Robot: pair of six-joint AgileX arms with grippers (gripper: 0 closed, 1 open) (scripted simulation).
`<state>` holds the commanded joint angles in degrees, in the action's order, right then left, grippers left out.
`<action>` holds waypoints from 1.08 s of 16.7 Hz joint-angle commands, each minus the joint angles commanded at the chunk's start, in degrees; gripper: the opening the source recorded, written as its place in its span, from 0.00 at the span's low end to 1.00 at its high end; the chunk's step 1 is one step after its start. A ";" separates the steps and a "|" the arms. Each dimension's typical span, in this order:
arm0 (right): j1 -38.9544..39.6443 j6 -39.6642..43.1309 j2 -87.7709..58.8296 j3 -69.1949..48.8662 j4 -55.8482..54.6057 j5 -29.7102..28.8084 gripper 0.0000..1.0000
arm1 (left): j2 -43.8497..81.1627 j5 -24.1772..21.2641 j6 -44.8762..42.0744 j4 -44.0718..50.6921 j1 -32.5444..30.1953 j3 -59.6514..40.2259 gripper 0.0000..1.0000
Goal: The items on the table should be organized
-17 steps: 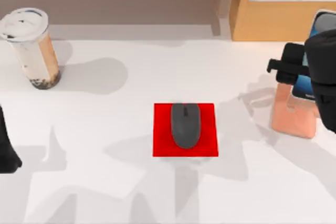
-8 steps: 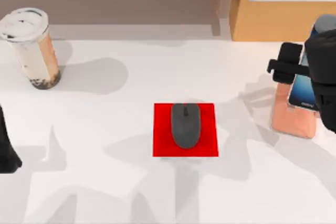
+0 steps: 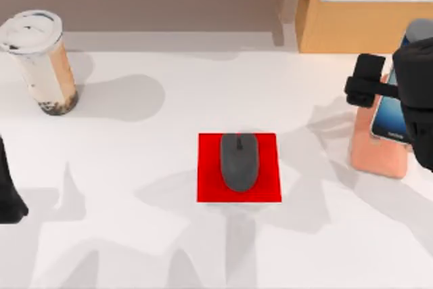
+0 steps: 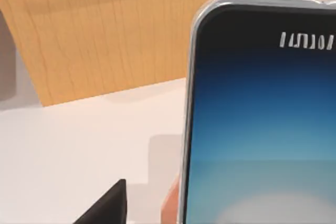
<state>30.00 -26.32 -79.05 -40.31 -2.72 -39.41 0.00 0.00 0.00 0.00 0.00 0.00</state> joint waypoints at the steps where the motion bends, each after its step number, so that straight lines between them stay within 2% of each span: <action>1: 0.15 -0.12 0.19 0.16 0.16 -0.11 1.00 | 0.00 0.00 0.00 0.00 0.00 0.00 1.00; 13: 3.52 -2.79 6.01 3.81 4.01 -2.83 1.00 | 0.00 0.00 0.00 0.00 0.00 0.00 1.00; 18: 0.15 0.16 13.40 7.54 3.89 1.49 1.00 | 0.00 0.00 0.00 0.00 0.00 0.00 1.00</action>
<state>30.15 -26.16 -65.66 -32.77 1.18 -37.92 0.00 0.00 0.00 0.00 0.00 0.00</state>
